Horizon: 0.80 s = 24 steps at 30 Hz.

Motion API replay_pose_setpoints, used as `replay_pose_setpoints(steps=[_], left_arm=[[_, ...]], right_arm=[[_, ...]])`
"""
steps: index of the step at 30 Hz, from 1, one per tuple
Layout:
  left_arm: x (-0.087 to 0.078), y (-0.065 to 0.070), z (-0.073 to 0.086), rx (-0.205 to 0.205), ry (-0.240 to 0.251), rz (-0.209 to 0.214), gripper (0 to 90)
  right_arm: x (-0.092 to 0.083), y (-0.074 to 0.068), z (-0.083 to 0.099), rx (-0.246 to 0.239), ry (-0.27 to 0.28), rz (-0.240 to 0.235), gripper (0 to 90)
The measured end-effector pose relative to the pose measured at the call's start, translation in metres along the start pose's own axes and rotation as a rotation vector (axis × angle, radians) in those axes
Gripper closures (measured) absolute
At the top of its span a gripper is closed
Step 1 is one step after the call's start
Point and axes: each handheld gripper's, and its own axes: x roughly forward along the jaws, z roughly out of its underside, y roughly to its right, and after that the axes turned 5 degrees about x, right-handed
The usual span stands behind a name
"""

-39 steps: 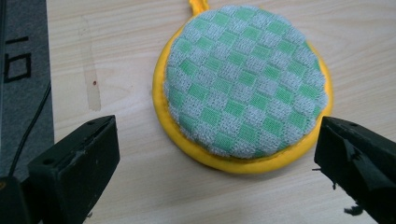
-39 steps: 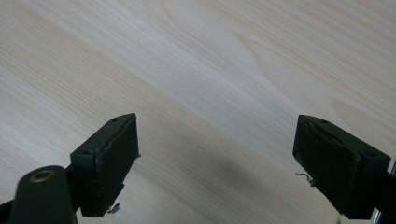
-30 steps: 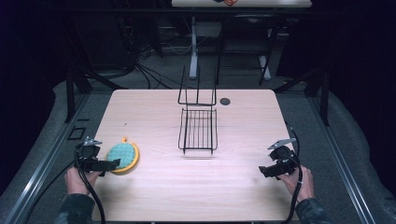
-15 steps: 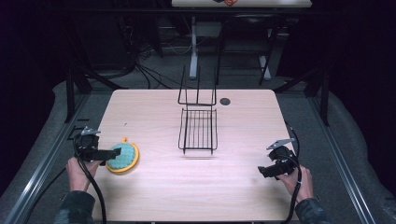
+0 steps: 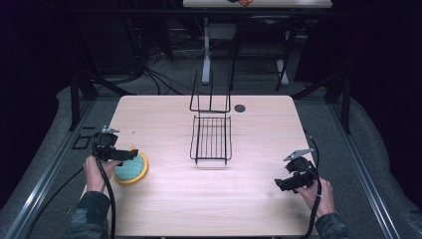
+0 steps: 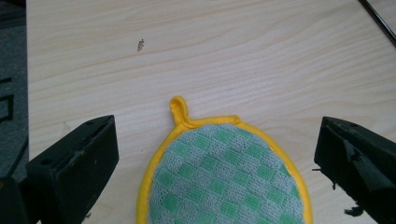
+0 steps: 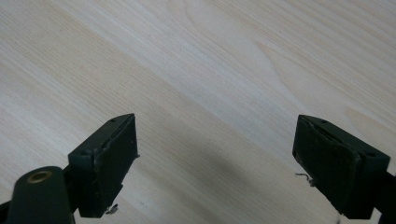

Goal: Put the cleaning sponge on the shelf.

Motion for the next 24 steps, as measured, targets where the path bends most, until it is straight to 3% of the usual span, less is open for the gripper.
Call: replay_pose_setpoints(steps=[3, 13, 21, 23, 24], left_arm=[[0.009, -0.002, 0.000, -0.015, -0.020, -0.010, 0.4], [0.015, -0.008, 0.004, -0.030, -0.051, 0.002, 17.5], [0.021, -0.020, 0.014, -0.054, -0.090, 0.001, 38.2], [0.023, -0.022, 0.017, -0.067, -0.101, 0.016, 47.5], [0.025, -0.024, 0.019, -0.073, -0.100, 0.030, 47.5]], right_arm=[[-0.002, 0.000, 0.000, -0.007, 0.006, -0.002, 13.5], [-0.002, -0.002, 0.001, -0.009, 0.000, -0.023, 13.6], [-0.002, -0.001, 0.001, -0.011, 0.001, -0.022, 13.6], [-0.002, -0.001, 0.001, -0.016, -0.002, -0.020, 13.8], [-0.002, -0.001, 0.001, -0.016, -0.002, -0.020, 13.8]])
